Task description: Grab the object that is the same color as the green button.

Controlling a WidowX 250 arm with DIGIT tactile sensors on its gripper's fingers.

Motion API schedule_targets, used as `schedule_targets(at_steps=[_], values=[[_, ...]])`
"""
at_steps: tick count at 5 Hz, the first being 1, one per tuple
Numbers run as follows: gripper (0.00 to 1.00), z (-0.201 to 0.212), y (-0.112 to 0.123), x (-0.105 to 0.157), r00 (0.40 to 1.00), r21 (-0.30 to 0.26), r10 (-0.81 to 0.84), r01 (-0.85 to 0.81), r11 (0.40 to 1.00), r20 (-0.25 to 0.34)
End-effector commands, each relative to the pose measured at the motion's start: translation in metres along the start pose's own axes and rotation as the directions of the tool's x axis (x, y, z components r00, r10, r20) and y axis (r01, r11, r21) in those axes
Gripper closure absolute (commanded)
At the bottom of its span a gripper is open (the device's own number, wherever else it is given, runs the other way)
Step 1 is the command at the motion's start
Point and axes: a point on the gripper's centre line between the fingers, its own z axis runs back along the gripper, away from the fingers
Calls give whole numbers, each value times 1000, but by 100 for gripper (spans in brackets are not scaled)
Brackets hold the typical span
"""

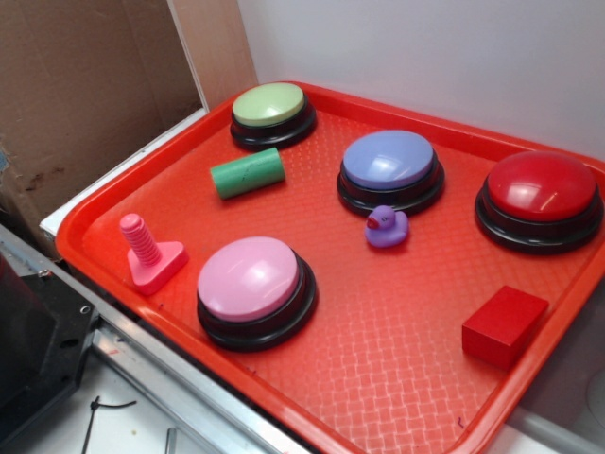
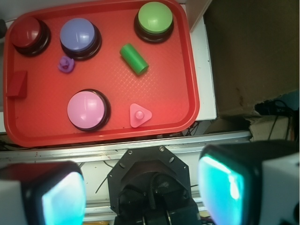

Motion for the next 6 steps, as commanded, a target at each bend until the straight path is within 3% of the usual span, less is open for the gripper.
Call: schedule_targets(at_steps=[1,2,3,4,5,6], values=[[0,0,0,0,1000,0,0,0,1000,0],[0,0,0,0,1000,0,0,0,1000,0],[0,-16,-4,24,998,69,-49,47,997,30],[0,-29,-6,60,999,74,-21,20,997,24],[0,-43,-8,87,997,73,-79,80,994,-16],[0,-86,-14,131,934,77,-324,337,938,-150]])
